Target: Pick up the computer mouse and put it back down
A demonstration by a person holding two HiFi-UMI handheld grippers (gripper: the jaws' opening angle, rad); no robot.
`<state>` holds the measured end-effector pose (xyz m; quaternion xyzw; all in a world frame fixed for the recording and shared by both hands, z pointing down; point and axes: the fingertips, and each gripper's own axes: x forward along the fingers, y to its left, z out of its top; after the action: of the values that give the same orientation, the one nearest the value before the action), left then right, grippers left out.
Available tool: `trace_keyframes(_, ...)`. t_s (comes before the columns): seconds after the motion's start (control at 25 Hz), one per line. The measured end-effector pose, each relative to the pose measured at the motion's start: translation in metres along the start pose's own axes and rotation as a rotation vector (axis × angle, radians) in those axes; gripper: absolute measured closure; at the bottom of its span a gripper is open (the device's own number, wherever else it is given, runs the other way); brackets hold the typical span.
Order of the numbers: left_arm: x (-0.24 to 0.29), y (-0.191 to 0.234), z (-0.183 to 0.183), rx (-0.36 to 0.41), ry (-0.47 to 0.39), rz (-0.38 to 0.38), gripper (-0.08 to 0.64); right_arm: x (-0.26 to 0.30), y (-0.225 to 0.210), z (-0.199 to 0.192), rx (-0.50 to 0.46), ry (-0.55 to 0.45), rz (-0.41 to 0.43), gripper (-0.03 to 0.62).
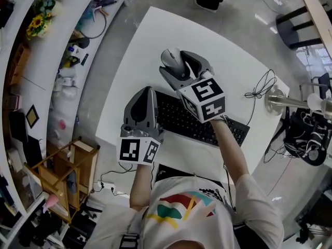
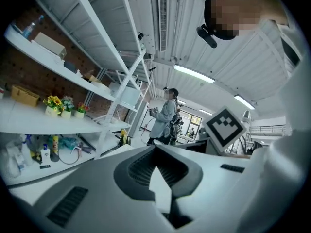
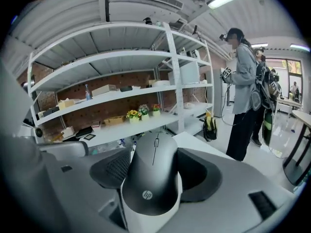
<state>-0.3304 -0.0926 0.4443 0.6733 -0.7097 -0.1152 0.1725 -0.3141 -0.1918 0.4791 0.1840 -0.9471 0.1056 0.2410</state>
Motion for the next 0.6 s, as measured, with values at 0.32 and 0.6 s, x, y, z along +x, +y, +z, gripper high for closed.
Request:
trace_keyframes(0.32,0.01,0.058,-0.024,-0.056,0.007,0.094,0.514,0.111,-0.002,-0.044,-0.04,0.151,0.05,0.281)
trace_keyframes(0.6,0.013,0.078,-0.026,0.039,0.017,0.128,0.514,0.154,0.002,-0.062,-0.106,0.226,0.02,0.281)
